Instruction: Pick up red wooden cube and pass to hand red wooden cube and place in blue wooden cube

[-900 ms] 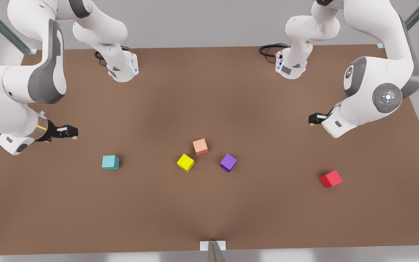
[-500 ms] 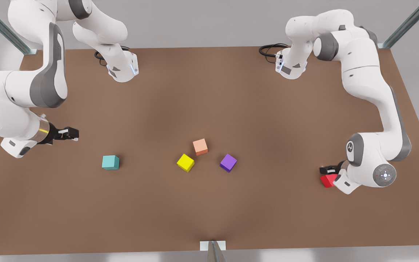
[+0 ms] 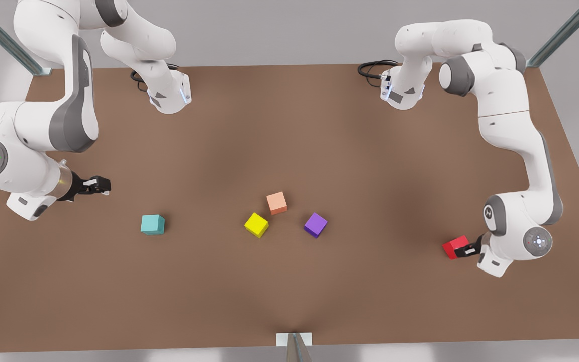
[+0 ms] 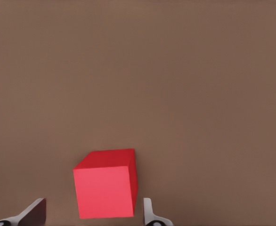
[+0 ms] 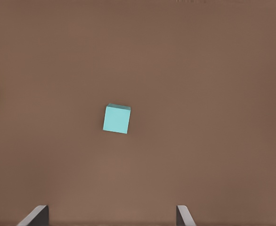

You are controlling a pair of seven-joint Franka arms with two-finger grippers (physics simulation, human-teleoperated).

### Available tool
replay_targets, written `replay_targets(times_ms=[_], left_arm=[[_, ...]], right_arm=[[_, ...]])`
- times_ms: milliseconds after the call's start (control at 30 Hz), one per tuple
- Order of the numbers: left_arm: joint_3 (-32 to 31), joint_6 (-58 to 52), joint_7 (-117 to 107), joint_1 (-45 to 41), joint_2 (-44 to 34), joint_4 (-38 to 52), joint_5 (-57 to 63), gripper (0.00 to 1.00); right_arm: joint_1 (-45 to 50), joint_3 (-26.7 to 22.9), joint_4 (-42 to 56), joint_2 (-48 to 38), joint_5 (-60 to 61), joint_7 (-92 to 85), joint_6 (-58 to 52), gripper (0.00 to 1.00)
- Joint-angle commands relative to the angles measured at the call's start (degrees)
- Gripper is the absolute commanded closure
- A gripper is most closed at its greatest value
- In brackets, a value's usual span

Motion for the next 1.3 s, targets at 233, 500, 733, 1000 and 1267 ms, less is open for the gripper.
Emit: replay_targets(times_ms=[233,500,733,1000,1267], left_arm=[[0.0,3.8,-4.7,0.3,2.1,-1.7,-0.3,0.00],[-0.2,7.6,-4.8,1.0,4.3,-3.0,-0.5,0.00],[-0.6,8.0,-4.8,1.2,5.2,-3.0,-0.5,0.00],[-2.4,7.7,-6.1,0.7,5.8,-2.6,-0.9,0.19],[-30.0,-14.1,-33.4,-0.2,5.3,14.2,-21.8,0.32]], right_arm=[[0.1,0.0,0.0,0.0,0.0,-1.6,0.1,0.00],[0.1,0.0,0.0,0.1,0.0,-1.7,0.2,0.00],[0.0,0.0,-0.2,0.1,0.0,-1.7,0.2,0.00],[0.0,0.0,-0.3,0.2,0.0,-1.7,0.2,0.00],[2.4,5.6,18.1,23.7,29.0,-31.5,0.6,0.00]])
